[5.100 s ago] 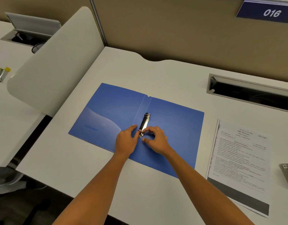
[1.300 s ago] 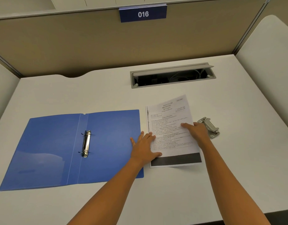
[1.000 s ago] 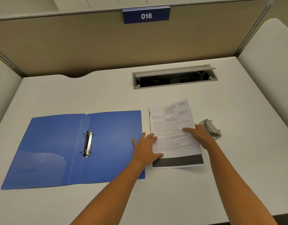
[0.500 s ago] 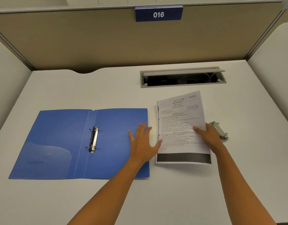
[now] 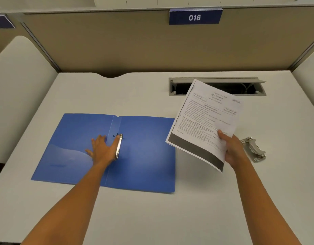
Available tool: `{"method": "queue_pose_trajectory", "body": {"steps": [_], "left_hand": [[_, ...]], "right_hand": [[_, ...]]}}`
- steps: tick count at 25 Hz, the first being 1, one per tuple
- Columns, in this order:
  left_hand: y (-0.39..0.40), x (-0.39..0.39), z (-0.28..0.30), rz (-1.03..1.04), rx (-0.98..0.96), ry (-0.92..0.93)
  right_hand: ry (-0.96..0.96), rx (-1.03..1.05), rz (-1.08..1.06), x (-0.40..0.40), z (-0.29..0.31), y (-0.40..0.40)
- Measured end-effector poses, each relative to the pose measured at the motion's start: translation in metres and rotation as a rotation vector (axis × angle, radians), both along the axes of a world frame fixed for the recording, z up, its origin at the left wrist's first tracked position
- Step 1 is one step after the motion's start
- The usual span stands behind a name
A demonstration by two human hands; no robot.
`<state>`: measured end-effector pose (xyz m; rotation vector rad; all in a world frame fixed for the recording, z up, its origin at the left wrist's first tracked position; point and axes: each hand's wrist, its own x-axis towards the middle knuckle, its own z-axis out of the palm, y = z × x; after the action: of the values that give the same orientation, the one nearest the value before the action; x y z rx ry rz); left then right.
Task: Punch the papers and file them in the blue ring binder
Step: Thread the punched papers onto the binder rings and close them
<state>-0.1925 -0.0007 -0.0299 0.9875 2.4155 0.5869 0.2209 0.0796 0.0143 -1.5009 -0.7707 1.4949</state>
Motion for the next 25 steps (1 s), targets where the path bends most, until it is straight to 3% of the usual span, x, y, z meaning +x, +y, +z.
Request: {"method": "queue_pose_trajectory", "body": {"steps": [3,12,19,25], "left_hand": [[-0.008,-0.003,-0.006,-0.074,-0.097,-0.167],[-0.024,0.045,-0.008,-0.249,-0.149,-0.116],[-0.025,0.076,-0.005,-0.1,0.007,-0.064],[-0.015,0.073,-0.002,-0.034,0.075,-0.094]], "right_hand": [[0.023,-0.02,0.063,-0.024,-0.001,-0.003],[-0.135,-0.001,0.285,-0.07,-0.006,-0.017],[-0.454,0.09,0.489,-0.075,0.007,-0.024],[-0.586,0.129,0.553,-0.088,0.028,-0.032]]}}
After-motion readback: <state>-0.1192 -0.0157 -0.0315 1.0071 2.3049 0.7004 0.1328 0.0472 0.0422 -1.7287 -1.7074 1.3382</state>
